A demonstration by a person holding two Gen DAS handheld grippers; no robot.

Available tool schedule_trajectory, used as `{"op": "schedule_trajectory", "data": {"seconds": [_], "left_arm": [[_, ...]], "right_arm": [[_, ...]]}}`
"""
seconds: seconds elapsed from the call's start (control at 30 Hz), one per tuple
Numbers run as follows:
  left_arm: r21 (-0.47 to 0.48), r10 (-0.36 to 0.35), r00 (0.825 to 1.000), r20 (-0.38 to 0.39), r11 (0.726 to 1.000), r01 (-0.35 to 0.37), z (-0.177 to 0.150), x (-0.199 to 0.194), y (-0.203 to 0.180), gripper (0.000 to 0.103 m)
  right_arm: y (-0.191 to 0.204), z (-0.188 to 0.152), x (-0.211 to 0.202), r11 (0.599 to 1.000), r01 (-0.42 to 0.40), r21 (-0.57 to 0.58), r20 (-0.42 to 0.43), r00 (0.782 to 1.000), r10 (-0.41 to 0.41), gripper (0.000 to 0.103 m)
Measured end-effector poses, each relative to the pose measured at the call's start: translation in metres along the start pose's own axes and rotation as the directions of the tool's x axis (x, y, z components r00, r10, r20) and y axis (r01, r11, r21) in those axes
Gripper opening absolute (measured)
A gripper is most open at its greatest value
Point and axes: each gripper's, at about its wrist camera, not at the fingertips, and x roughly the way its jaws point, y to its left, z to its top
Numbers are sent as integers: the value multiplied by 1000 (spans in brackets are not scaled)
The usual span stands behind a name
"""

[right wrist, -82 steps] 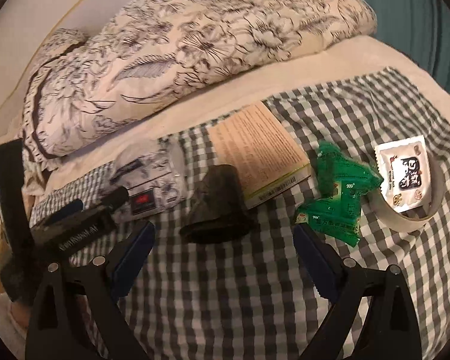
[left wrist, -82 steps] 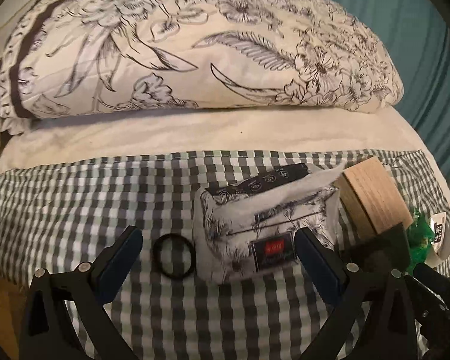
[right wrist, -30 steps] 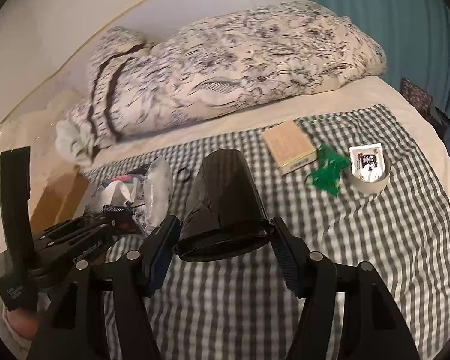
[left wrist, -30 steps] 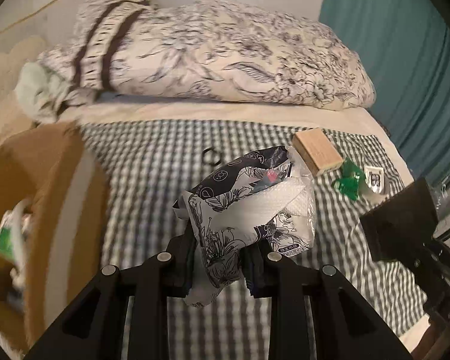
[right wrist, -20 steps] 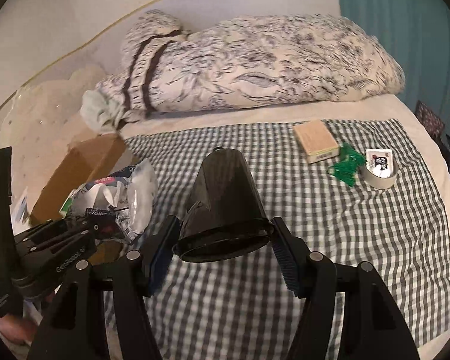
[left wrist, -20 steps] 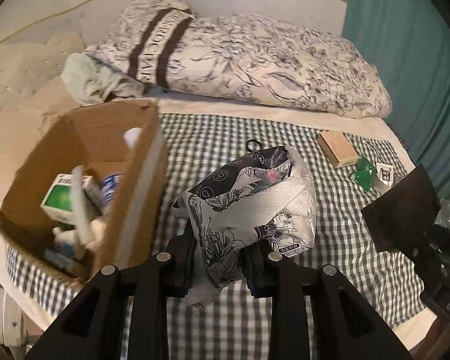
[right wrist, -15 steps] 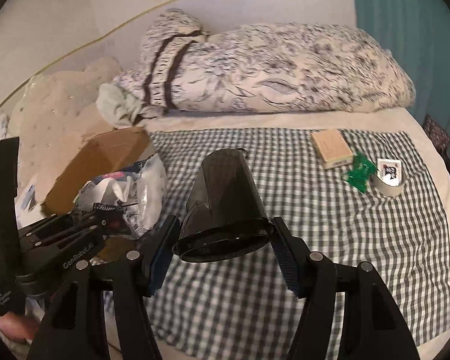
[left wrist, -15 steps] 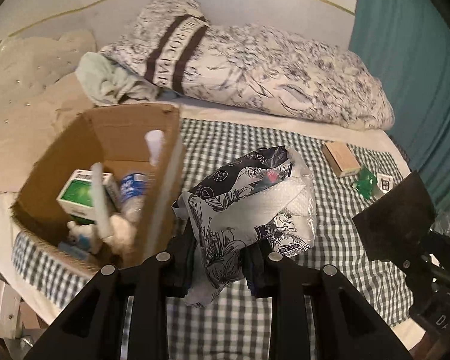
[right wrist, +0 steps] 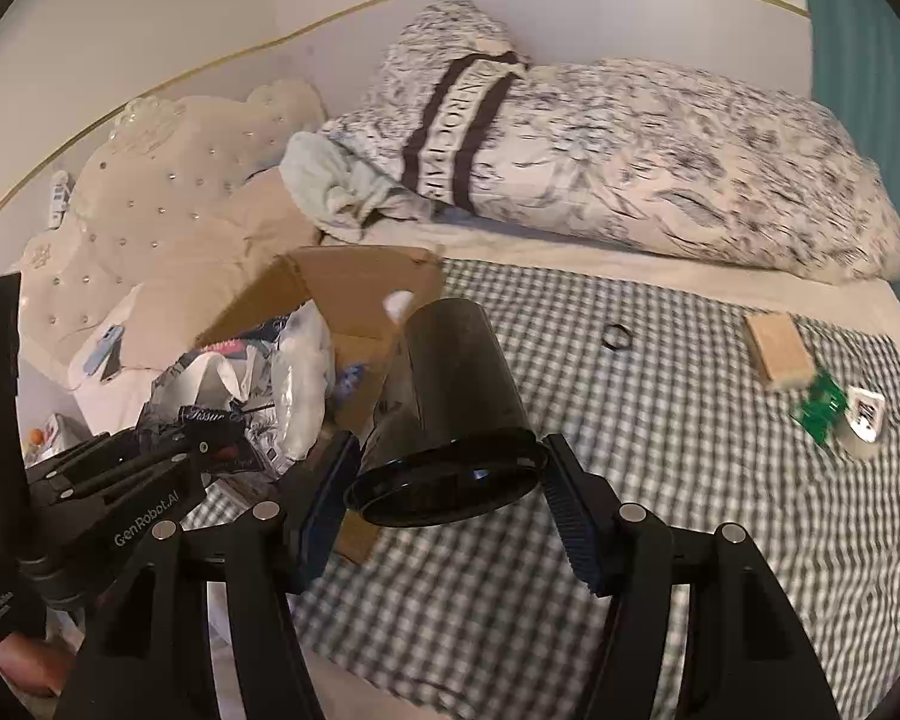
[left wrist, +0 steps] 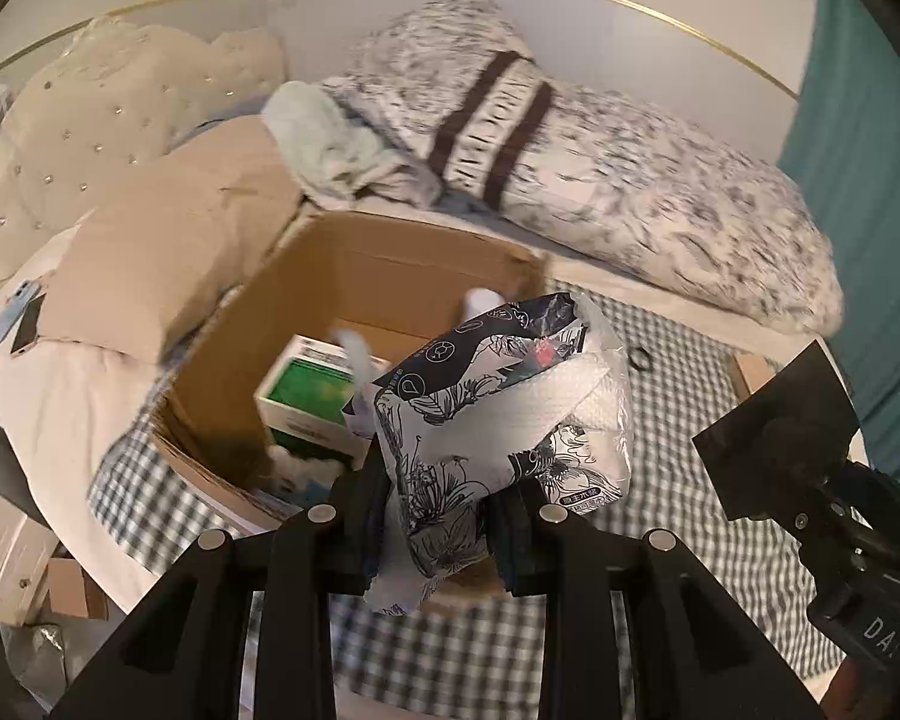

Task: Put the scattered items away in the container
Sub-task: 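Carry the tissue box and black cup over the cardboard box, then open both tools to drop the tissue box and black cup into the box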

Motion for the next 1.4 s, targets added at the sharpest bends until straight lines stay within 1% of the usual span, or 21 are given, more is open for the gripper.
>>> {"op": "schedule_trajectory", "data": {"seconds": [0.17,0.27,0.37,0.47,0.6,0.7,0.83,0.87,0.93,1.0,1.03,1.07,1.1,1.17,1.4], "left_arm": [[-26,28,1000,6,999,-28,17,13,27,29],[-49,33,999,5,998,-32,23,25,43,30],[-74,39,999,-3,997,-39,25,36,54,30],[-77,39,999,-27,996,-41,24,50,64,30],[-78,49,998,-48,996,-53,23,62,72,30],[-84,42,998,-51,995,-46,24,69,74,30],[-85,42,998,-54,995,-46,24,76,73,31],[-86,45,997,-56,995,-50,24,78,74,32],[-81,48,997,-59,995,-53,24,81,72,42],[-62,53,997,-60,996,-57,23,83,69,83],[-60,63,997,-54,996,-66,22,82,68,91],[-60,72,996,-44,995,-75,21,81,66,96],[-61,72,997,-35,995,-74,21,80,65,97],[-64,64,997,-41,996,-66,22,80,62,99],[-68,76,995,-70,994,-81,19,84,53,100]], "right_arm": [[27,23,28,999,-23,-38,-16,1000,22,62],[41,34,44,997,-31,-65,-24,999,29,62],[54,42,61,995,-37,-92,-42,999,33,62],[63,47,79,994,-42,-104,-59,998,36,62],[74,51,100,993,-54,-104,-84,995,46,62],[80,54,113,992,-50,-118,-103,994,38,62],[84,58,124,991,-43,-128,-110,993,28,61],[84,59,127,991,-41,-129,-113,993,26,61],[84,60,130,991,-36,-129,-112,993,21,60],[82,61,131,992,-34,-118,-110,994,21,60],[80,61,131,993,-33,-110,-109,994,21,61],[79,61,132,994,-30,-102,-111,994,19,63],[78,60,132,995,-27,-96,-110,994,17,65],[75,59,133,996,-25,-88,-113,994,15,65],[59,56,127,998,-23,-61,-115,993,16,65]]}}
